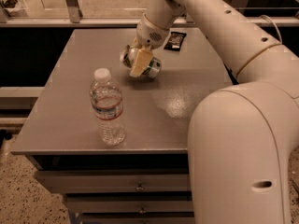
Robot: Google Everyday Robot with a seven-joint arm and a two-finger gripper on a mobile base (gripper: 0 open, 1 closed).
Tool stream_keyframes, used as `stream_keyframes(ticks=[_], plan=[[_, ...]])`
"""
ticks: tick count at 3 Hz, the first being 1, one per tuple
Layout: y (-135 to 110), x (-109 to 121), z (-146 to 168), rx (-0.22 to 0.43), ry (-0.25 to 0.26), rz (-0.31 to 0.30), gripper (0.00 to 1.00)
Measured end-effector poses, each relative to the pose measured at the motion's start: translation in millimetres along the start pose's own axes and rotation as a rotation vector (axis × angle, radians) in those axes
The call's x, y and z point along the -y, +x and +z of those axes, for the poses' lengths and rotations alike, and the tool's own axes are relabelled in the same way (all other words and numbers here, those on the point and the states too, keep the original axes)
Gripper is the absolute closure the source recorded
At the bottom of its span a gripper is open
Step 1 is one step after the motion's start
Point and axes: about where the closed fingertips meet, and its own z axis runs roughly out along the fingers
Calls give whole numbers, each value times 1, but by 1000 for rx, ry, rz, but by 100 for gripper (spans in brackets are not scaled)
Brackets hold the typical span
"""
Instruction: Knock 7up can over
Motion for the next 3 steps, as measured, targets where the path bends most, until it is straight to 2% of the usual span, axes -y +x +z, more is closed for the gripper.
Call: stream_keyframes(ticks=[1,2,3], plan=[[-1,0,0,-1,-1,1,17],[-5,-2,8,-3,-12,-12,0],[-10,-13,21,-12,-40,-49,0]])
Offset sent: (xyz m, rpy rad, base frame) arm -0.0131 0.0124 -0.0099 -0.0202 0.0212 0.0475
